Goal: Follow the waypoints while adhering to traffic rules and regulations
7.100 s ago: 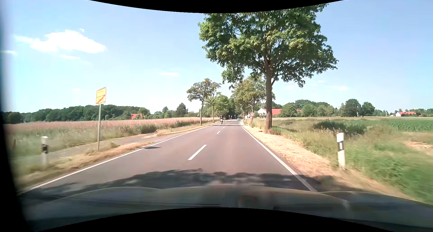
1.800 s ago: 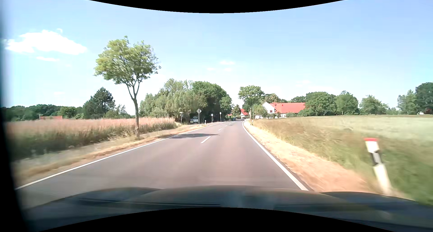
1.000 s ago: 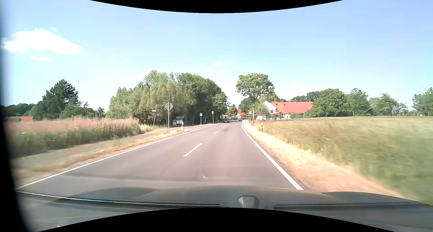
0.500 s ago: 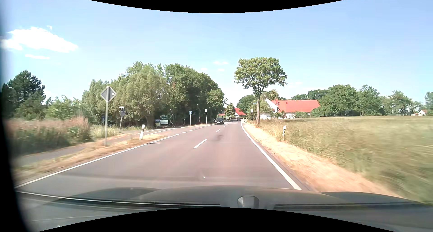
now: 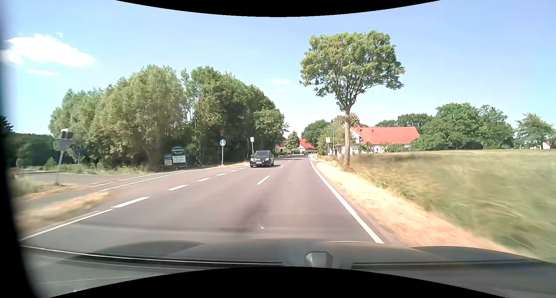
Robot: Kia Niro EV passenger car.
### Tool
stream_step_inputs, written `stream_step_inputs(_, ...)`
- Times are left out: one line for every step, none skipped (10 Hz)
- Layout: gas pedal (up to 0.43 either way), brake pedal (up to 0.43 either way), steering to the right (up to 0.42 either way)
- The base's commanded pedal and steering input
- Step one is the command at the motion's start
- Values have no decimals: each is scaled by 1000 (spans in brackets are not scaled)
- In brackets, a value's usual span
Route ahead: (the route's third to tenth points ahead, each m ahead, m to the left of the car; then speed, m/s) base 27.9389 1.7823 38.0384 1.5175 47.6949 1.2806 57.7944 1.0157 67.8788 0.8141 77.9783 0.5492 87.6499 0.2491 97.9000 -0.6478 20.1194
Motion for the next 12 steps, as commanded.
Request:
stream_step_inputs(228, 6, 9)
stream_step_inputs(220, 6, 9)
stream_step_inputs(220, 6, 9)
stream_step_inputs(220, 6, 9)
stream_step_inputs(220, 6, 9)
stream_step_inputs(177, 6, 9)
stream_step_inputs(138, 6, 9)
stream_step_inputs(110, 6, 9)
stream_step_inputs(98, 6, 6)
stream_step_inputs(87, 6, 6)
stream_step_inputs(79, 6, 6)
stream_step_inputs(59, 6, 6)
